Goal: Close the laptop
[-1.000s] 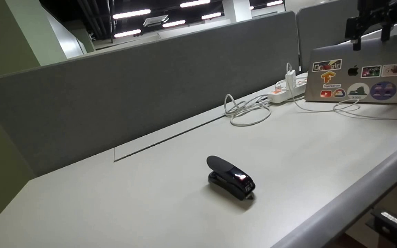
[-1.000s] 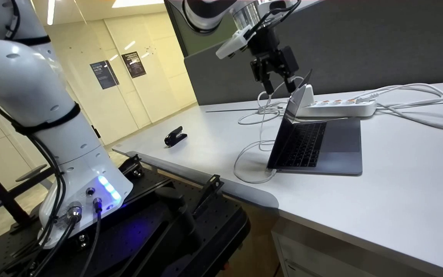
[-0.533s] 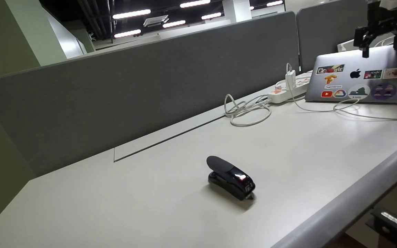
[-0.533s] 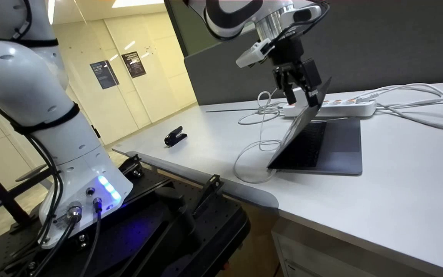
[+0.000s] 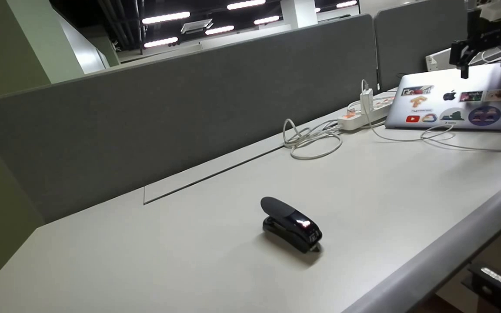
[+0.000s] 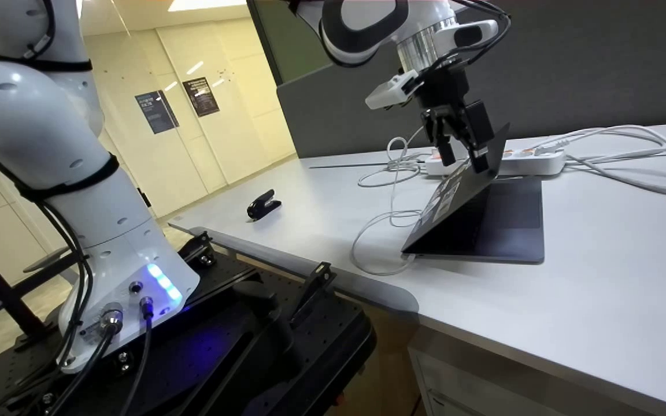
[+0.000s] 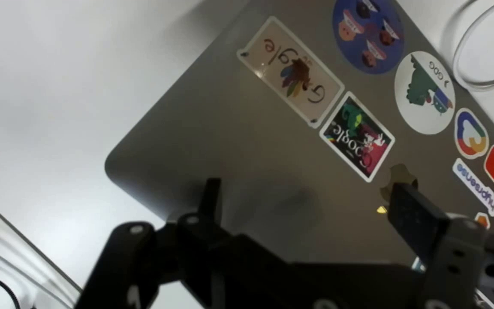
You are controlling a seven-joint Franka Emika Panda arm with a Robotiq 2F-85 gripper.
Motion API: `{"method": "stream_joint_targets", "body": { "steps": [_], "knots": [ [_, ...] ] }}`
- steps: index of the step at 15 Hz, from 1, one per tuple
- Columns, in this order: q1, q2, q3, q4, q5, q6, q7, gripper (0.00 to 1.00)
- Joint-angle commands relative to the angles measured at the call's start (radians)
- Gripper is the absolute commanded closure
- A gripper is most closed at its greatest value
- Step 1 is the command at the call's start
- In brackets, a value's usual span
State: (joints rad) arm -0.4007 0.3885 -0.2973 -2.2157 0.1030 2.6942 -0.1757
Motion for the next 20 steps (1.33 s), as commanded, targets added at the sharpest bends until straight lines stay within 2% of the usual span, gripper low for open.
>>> {"method": "stream_joint_targets", "body": {
  "steps": [1, 9, 20],
  "knots": [
    [0.014, 0.012, -0.007, 0.007, -0.028, 0.014, 0.054, 0.00],
    [0.027, 0.123, -0.025, 0.093, -0.023, 0.057, 0.171, 0.00],
    [-0.029, 0.330, 0.023, 0.288, 0.035, 0.018, 0.195, 0.00]
  ]
}}
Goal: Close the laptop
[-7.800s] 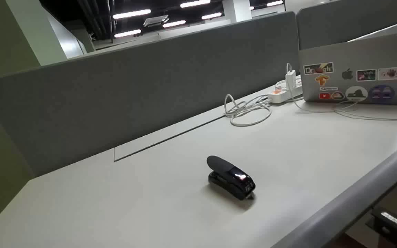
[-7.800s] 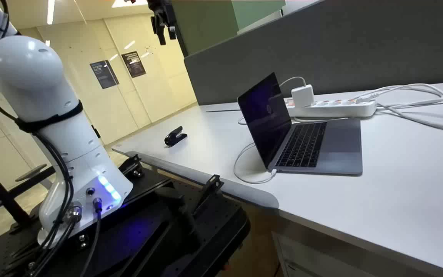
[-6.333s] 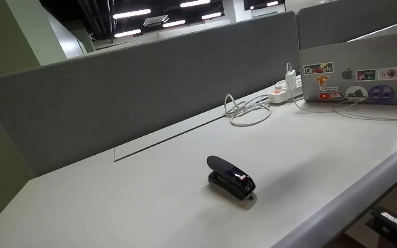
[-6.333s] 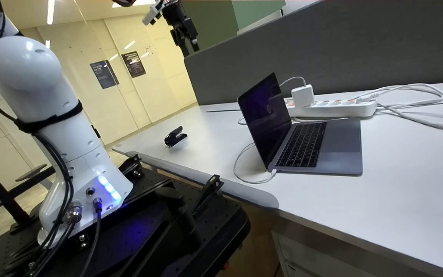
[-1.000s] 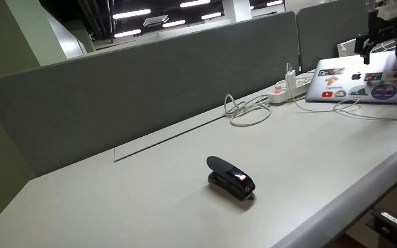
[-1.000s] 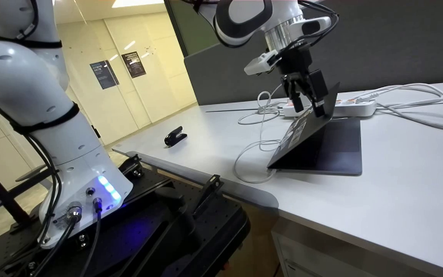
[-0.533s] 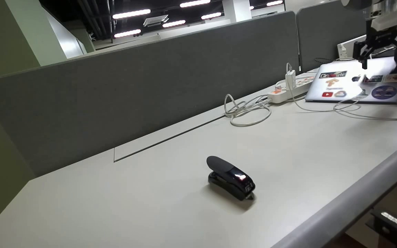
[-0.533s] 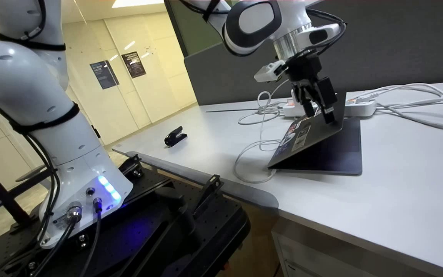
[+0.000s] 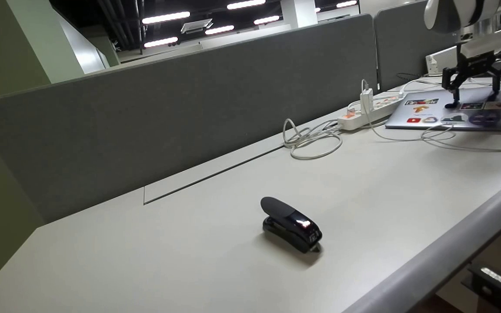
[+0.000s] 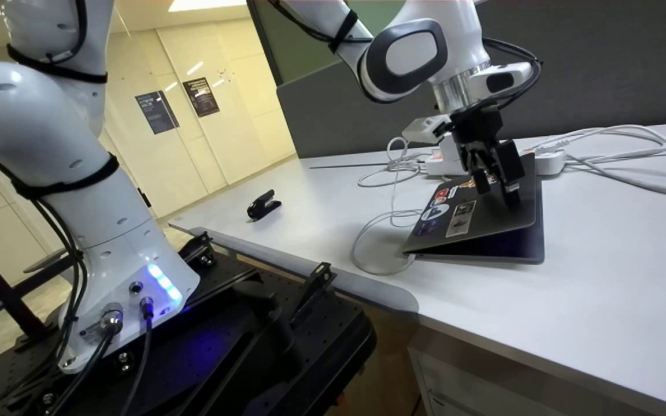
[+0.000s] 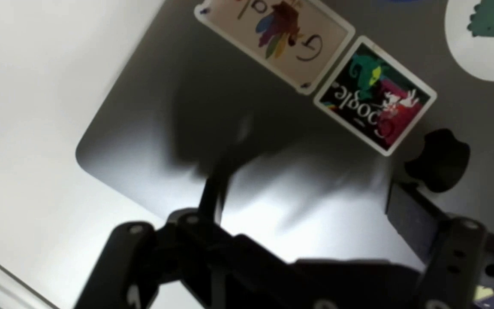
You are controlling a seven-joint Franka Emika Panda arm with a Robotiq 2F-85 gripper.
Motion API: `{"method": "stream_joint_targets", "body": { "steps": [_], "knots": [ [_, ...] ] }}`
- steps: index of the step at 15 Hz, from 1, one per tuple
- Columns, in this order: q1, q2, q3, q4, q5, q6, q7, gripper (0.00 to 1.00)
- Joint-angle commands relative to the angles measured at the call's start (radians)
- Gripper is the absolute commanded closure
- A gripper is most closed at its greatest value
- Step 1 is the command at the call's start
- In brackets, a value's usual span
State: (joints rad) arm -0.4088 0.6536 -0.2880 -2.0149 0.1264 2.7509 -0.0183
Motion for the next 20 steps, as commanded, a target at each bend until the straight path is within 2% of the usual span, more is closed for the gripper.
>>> {"method": "stream_joint_targets", "body": {
  "steps": [1, 6, 10, 15, 20],
  "knots": [
    [-0.022, 0.084, 0.014, 0.106, 0.014, -0.047, 0.042, 0.00],
    [-0.033, 0.163, 0.016, 0.195, 0.020, -0.103, 0.053, 0.00],
    [-0.047, 0.173, 0.026, 0.230, 0.031, -0.144, 0.047, 0.00],
    [-0.067, 0.089, 0.035, 0.222, 0.089, -0.268, 0.062, 0.00],
    [-0.071, -0.043, 0.029, 0.155, 0.138, -0.318, 0.046, 0.00]
  ]
}}
